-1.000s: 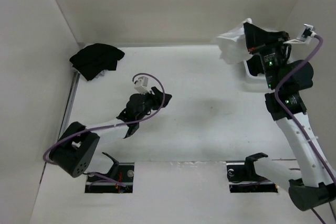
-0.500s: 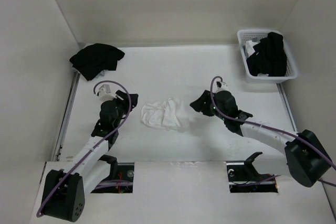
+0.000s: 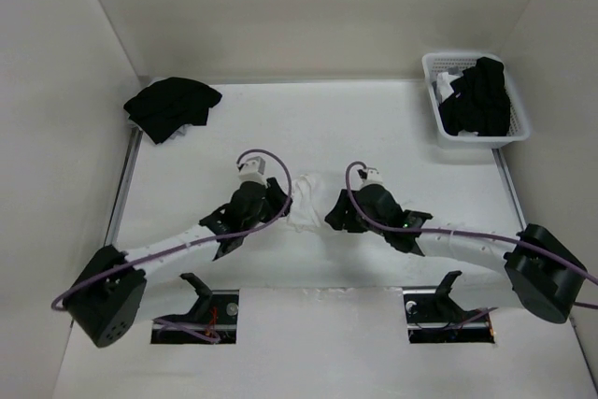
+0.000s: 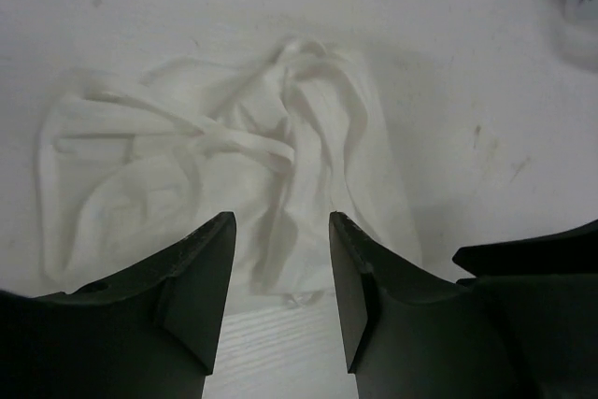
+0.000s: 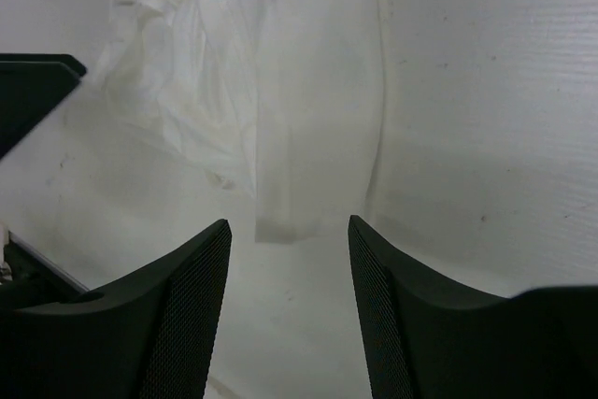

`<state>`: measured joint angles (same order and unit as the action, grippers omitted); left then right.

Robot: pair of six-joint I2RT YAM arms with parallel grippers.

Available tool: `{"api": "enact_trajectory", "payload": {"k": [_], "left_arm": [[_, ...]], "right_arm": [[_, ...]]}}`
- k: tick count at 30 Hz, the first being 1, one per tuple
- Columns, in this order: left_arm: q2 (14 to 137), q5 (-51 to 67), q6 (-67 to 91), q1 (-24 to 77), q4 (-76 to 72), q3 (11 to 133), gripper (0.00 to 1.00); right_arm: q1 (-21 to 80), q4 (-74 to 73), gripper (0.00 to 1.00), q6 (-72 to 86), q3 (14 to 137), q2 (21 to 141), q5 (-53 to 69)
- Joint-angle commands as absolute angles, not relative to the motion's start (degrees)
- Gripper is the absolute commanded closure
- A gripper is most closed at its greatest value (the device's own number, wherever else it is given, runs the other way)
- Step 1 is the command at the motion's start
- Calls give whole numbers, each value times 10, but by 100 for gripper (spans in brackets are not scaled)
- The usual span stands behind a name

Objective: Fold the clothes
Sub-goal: Move the tank top to the center of the board, then flatten the tank top out

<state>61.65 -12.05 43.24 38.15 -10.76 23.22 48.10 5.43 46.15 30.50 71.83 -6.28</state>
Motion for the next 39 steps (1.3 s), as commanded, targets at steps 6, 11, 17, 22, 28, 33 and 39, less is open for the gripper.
{"api": "enact_trajectory", "payload": {"k": [6, 11, 17, 22, 28, 33, 39], "left_arm": [[723, -132, 401, 460, -142, 281, 61], [735, -131, 403, 460, -141, 278, 60], [745, -120, 396, 459, -141, 280, 63], [711, -112, 408, 453, -109, 263, 60], [711, -108, 425, 457, -106, 248, 61], [737, -91, 426, 453, -122, 248, 66], [743, -95, 427, 447, -123, 247, 75]], "right_arm": [[551, 33, 39, 468, 352, 762, -107], [551, 30, 49, 461, 367, 789, -121], [551, 8, 61, 450, 390, 816, -165], [548, 8, 80, 448, 395, 824, -170], [544, 7, 87, 446, 382, 802, -181], [538, 6, 89, 447, 369, 782, -189], [528, 6, 89, 445, 359, 758, -191]]}}
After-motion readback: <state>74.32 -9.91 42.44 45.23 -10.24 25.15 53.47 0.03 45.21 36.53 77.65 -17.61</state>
